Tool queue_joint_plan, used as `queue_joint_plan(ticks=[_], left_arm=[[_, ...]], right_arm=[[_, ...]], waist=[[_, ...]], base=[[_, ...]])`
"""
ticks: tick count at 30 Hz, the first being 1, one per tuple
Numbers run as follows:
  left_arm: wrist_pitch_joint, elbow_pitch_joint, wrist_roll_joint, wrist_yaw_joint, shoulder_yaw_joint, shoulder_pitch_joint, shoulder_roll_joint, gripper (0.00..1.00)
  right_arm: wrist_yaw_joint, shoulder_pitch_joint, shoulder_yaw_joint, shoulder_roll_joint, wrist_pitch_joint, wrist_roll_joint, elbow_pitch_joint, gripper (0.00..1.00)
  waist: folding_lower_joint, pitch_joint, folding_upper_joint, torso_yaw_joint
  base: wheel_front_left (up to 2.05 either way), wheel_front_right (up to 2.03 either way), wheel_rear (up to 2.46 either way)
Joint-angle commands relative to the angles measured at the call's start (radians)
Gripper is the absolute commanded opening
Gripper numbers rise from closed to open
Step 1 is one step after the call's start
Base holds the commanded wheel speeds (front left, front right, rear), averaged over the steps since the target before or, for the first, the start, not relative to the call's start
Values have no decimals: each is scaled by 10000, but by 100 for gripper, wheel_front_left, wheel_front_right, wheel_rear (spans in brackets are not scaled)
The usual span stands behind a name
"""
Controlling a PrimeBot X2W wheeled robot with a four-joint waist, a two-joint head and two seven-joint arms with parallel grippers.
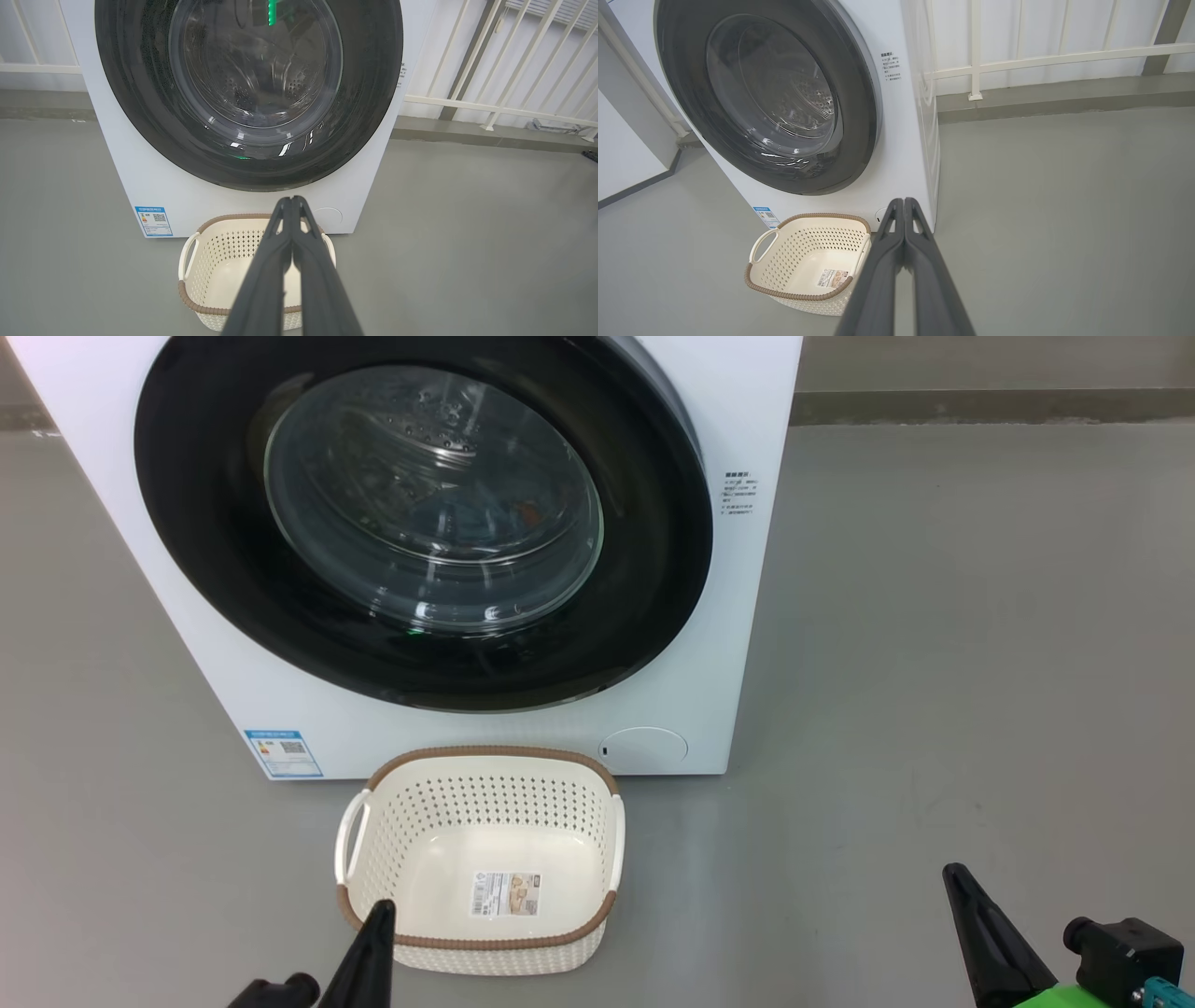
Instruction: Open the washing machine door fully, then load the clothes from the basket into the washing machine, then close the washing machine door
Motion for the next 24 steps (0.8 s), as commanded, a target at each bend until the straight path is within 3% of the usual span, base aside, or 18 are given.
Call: queue_joint_plan(ticks=[1,24], left_arm=[[31,-204,-284,-50,133,-265,63,0],[441,198,-2817,-342,753,-581,19,0]], right_arm=[[-1,-79,24,-54,2,260,-184,0],[-6,-609,106,-193,85,2953,551,0]], waist=[[14,-4,0,-15],[-1,74,0,-217]], base=[[0,0,0],[0,0,0]])
